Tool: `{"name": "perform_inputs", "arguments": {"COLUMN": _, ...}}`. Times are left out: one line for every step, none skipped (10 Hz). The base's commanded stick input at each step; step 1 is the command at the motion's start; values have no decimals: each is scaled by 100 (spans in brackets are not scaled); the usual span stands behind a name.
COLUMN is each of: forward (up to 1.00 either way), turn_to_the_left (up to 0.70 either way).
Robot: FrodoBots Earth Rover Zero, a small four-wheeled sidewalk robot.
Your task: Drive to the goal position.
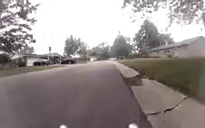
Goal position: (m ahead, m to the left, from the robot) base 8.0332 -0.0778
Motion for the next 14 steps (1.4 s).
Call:
{"name": "perform_inputs", "arguments": {"forward": 70, "turn_to_the_left": 0}}
{"name": "perform_inputs", "arguments": {"forward": 70, "turn_to_the_left": 0}}
{"name": "perform_inputs", "arguments": {"forward": 70, "turn_to_the_left": 0}}
{"name": "perform_inputs", "arguments": {"forward": 70, "turn_to_the_left": 0}}
{"name": "perform_inputs", "arguments": {"forward": 70, "turn_to_the_left": 0}}
{"name": "perform_inputs", "arguments": {"forward": 70, "turn_to_the_left": 0}}
{"name": "perform_inputs", "arguments": {"forward": 70, "turn_to_the_left": -2}}
{"name": "perform_inputs", "arguments": {"forward": 70, "turn_to_the_left": -11}}
{"name": "perform_inputs", "arguments": {"forward": 70, "turn_to_the_left": -30}}
{"name": "perform_inputs", "arguments": {"forward": 70, "turn_to_the_left": -13}}
{"name": "perform_inputs", "arguments": {"forward": 70, "turn_to_the_left": 0}}
{"name": "perform_inputs", "arguments": {"forward": 70, "turn_to_the_left": 0}}
{"name": "perform_inputs", "arguments": {"forward": 70, "turn_to_the_left": 0}}
{"name": "perform_inputs", "arguments": {"forward": 70, "turn_to_the_left": 0}}
